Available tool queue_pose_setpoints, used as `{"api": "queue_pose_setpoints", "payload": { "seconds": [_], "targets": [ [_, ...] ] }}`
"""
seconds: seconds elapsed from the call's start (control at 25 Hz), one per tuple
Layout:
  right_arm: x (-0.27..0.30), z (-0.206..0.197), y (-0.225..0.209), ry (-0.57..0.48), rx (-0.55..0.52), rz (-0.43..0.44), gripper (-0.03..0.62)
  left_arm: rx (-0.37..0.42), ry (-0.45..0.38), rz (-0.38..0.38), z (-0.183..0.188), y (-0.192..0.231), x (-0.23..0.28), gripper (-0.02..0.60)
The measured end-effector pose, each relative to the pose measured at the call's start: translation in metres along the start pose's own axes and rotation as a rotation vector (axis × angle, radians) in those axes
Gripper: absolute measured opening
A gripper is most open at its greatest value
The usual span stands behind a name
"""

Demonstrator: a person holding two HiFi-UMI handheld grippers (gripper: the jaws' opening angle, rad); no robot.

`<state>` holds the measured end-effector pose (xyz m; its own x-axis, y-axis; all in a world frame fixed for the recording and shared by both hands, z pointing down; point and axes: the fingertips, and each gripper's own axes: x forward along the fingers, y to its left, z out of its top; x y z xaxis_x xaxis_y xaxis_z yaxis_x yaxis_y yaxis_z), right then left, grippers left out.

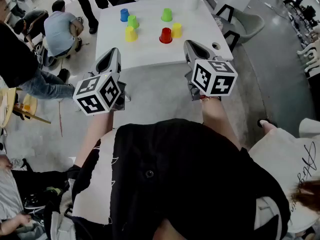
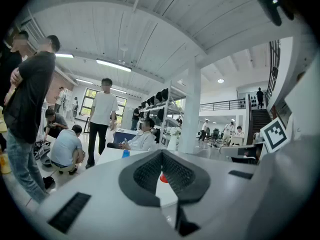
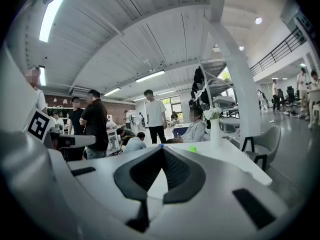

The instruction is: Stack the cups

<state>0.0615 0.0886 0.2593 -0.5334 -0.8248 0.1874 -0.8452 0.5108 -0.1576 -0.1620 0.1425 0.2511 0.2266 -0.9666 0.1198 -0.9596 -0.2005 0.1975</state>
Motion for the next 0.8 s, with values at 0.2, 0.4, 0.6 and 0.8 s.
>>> {"api": "queue_pose_setpoints", "payload": {
  "seconds": [0.2,0.4,0.6,0.8],
  "targets": [
    [0.005,0.000,-0.007,0.006,-0.003,0.004,0.003,0.006,-0.001,0.003,0.000,-0.004,0.008,0.009],
    [0.006,-0.006,-0.020,0.006,0.009,0.015,0.003,-0.002,-0.009,0.011,-0.005,-0.012,0.012,0.009],
    [0.008,-0.025,-0.038,0.037,0.032,0.031,0.003,-0.012,-0.023,0.036,-0.020,-0.020,0.015,0.009],
    [0.005,-0.035,-0.058,-0.002,0.088,0.015,0.004,-0.052,-0.002,0.069,-0.048,-0.024,0.018,0.009]
  ]
}}
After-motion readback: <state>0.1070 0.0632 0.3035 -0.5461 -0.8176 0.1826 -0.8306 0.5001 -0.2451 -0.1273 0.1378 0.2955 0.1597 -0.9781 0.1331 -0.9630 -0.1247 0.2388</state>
